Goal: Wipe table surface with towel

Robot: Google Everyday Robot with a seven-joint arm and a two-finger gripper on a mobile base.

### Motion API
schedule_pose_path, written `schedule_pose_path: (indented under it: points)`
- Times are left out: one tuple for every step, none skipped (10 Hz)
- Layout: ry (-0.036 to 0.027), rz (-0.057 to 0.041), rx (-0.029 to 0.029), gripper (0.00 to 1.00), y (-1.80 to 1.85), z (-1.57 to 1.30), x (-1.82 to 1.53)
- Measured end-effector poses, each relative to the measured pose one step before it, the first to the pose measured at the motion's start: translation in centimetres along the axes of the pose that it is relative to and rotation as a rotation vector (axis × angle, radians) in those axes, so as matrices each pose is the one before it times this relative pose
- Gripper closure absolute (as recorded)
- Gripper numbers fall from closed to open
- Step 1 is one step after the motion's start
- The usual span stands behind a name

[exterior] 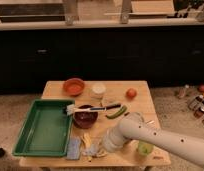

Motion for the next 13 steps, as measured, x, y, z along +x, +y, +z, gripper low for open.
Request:
schedule_pose_path:
  points:
    - [0.00248, 0.00460, -0.00897, 1.00, 0.610, -0.188, 0.286]
    - [0.00452, 0.01126, -0.00290, 1.00, 0.529, -0.341, 0.606]
    - [0.01316, 0.02382, -0.00047, 1.00, 0.678, -0.699, 1.247]
    - [0.01073, 0.02399, 0.00740, 1.00, 0.335, -0.662, 1.228]
    - [0.00907, 0.02133, 0.01304, 1.00, 0.003, -0.522, 0.969]
    - [0.00811, 0.01216, 0.01113, 1.00, -0.376, -0.296, 0.485]
    - [0.00782, 0.00883, 0.01294, 1.00, -0.594, -0.166, 0.292]
    - [0.00880, 0.00966, 0.01132, 1.00, -0.676, -0.076, 0.181]
    - [0.01269, 0.00718, 0.00690, 1.00, -0.732, 0.043, 0.039]
    - [0.01422, 0.00959, 0.00351, 1.00, -0.960, 0.235, -0.067]
    - [0.00132, 0.00160, 0.00277, 1.00, -0.472, 0.055, -0.115]
    - [-0.00128, 0.00155, 0.00090, 1.00, -0.385, 0.111, -0.089]
    - [-0.00710, -0.00885, -0.00829, 1.00, -0.316, 0.456, -0.608]
